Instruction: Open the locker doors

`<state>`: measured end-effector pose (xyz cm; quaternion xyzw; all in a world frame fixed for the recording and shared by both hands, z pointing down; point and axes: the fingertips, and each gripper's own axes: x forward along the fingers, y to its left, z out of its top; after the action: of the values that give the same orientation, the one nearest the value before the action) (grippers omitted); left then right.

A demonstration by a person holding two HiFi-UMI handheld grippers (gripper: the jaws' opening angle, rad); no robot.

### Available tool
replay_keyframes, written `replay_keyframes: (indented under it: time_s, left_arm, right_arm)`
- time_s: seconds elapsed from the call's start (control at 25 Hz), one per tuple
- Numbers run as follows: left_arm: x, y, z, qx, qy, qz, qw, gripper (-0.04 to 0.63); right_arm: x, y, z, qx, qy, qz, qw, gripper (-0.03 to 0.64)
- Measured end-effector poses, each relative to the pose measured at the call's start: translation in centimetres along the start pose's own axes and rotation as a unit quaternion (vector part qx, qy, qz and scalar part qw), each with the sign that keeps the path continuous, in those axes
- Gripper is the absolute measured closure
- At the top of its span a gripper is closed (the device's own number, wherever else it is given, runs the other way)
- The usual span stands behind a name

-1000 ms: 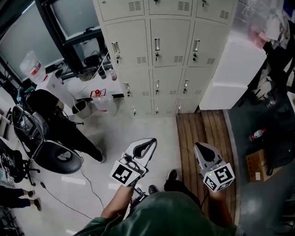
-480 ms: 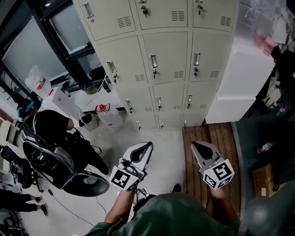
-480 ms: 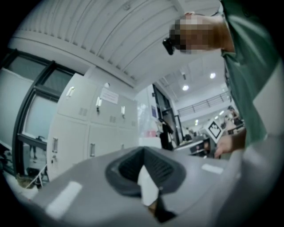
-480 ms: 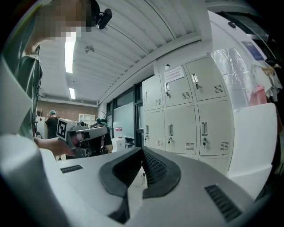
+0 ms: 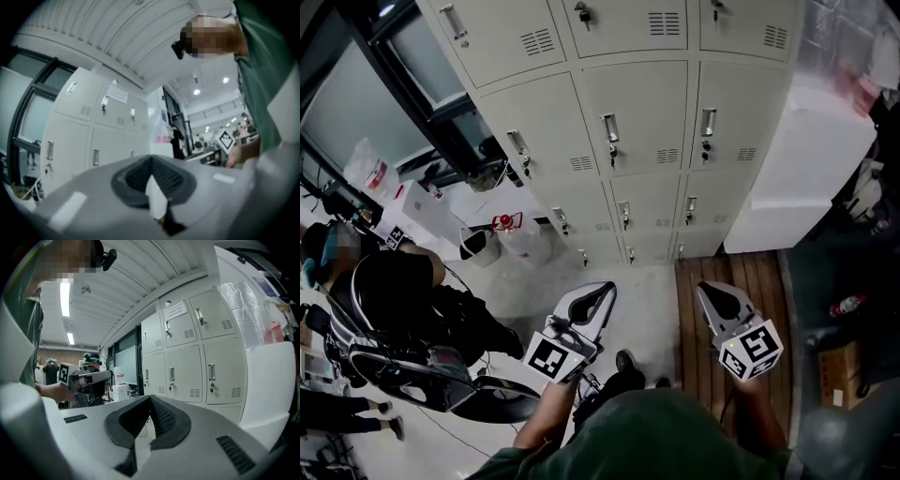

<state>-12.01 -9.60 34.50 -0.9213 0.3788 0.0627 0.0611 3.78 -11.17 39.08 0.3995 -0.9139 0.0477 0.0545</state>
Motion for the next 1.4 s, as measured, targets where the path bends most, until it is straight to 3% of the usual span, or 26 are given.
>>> replay_keyframes:
  time_s: [0.12, 0.28, 0.6, 1.12, 1.4]
  left_arm:
    - [1.7, 2.6, 0.3, -0.006, -0.006, -0.01, 0.9999, 0.595]
    - [3.7, 6.0, 1.5, -0.002, -0.046, -0.033, 0.9984, 0.595]
    - [6.4, 10.4, -0.3, -0.01, -0.031, -0.06, 0.9976, 0.595]
    - [15.0, 14.5, -2.5, 0.002, -0.009, -0.017, 0.9998, 0.595]
    - [20.6, 14.7, -3.2, 0.004, -0.011, 0.009, 0.9999, 0.595]
  right_arm:
    - [2.1, -0.8, 1.0, -0.001, 0.002, -0.013, 1.0, 0.614]
    - [5.2, -2.3, 2.8, -0.018, 0.001, -0.033, 0.999, 0.614]
    - [10.1, -5.1, 4.4, -0.025, -0.007, -0.063, 0.998, 0.614]
    - [15.4, -15.3, 5.2, -0.021, -0.009, -0.032, 0.999, 0.614]
    - [17.5, -21.9, 5.6, -0.031, -0.009, -0.01, 0.999, 0.614]
